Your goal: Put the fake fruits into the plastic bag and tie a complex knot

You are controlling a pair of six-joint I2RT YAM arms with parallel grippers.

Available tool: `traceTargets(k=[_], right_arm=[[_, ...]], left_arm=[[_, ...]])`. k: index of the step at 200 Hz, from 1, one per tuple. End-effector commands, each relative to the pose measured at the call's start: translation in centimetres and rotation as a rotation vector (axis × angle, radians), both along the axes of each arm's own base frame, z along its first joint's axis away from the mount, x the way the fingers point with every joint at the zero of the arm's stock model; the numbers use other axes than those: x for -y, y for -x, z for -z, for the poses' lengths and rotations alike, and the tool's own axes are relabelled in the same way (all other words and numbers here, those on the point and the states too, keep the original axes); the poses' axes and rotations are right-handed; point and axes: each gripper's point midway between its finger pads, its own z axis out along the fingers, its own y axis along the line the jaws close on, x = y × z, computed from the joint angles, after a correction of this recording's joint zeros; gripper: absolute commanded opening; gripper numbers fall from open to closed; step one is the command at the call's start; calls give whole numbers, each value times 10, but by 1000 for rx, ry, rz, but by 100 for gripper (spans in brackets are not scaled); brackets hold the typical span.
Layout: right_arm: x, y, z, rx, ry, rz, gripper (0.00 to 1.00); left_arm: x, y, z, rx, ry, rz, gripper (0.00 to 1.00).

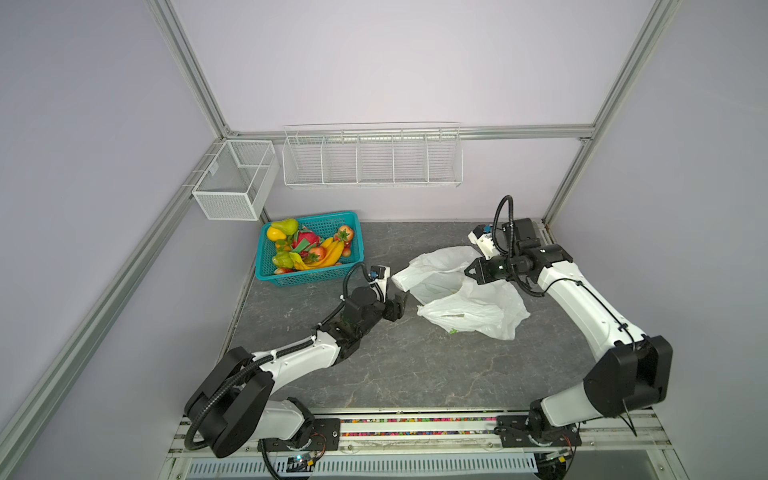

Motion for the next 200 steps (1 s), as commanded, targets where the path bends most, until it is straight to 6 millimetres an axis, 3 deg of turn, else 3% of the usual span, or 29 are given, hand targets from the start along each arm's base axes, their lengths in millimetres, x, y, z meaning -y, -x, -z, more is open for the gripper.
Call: traceTargets(k=[1, 45, 80, 104, 115, 144, 175, 200], right_arm=[[-13, 15, -7, -25, -80, -87, 6], [-19, 27, -12, -21, -97, -170, 6], [-19, 28, -17, 6, -92, -190, 6], [-17, 25, -20, 41, -72, -188, 6], [-14, 23, -21, 65, -56, -181, 6], [-9, 17, -19, 143, 21, -136, 10], [-1, 12, -10, 201, 146, -67, 19], [-4, 19, -11, 237, 216, -61, 40]], left_arm=[[2, 3, -23, 210, -139, 32, 80], [13, -15, -38, 283, -229, 22, 83], [34, -15, -30, 240, -233, 110, 79], [36, -21, -16, 155, -252, 91, 67], [36, -20, -12, 115, -250, 90, 56], [45, -5, -22, -5, -154, 146, 0], [60, 13, -63, -184, 54, 202, 0], [71, 20, -76, -311, 156, 224, 0]])
